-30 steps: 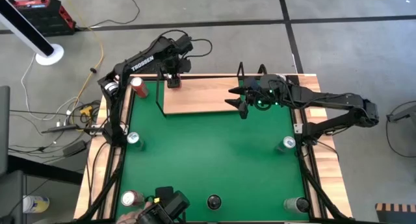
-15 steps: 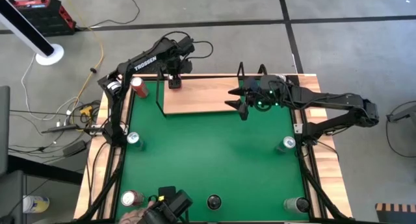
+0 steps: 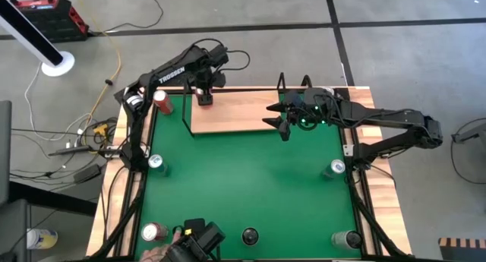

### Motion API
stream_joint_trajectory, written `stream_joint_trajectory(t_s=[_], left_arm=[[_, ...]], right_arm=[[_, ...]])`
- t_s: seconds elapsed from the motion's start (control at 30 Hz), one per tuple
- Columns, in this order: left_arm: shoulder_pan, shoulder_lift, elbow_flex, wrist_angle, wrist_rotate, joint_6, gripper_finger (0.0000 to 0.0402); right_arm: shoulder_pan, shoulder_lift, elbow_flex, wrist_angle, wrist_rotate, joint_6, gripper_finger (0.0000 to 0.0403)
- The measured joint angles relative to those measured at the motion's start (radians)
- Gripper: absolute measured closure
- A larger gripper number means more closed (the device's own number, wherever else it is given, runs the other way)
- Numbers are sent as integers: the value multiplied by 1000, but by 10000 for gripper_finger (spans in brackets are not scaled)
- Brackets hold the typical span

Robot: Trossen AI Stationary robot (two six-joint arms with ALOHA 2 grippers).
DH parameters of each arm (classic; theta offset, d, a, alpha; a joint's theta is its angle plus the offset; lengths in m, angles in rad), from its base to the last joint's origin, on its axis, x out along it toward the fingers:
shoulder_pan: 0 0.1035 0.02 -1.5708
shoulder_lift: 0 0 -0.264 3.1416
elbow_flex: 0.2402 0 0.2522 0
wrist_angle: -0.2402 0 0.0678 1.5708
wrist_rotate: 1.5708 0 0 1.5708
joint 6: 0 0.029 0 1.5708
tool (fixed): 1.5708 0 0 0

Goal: Place canned beverage on shelf
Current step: Put the center orange soda can on the shelf, then put the left bottom red soda can on the shelf

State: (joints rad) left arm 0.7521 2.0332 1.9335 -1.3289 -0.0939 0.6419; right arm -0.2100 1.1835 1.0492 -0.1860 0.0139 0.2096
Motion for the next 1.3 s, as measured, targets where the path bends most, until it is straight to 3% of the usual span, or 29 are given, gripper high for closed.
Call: stream_joint_trajectory(t_s=[0.7,1.0,1.3], left_arm=[[-45,-1,27,41,-67,-1,41],[-79,-1,149,20,78,-63,40],[-147,-4,358,-76,364,-245,40]], right_arm=[[0,0,0,0,0,0,128],[0,-22,0,-26,0,0,128],[0,-219,0,-226,15,24,128]])
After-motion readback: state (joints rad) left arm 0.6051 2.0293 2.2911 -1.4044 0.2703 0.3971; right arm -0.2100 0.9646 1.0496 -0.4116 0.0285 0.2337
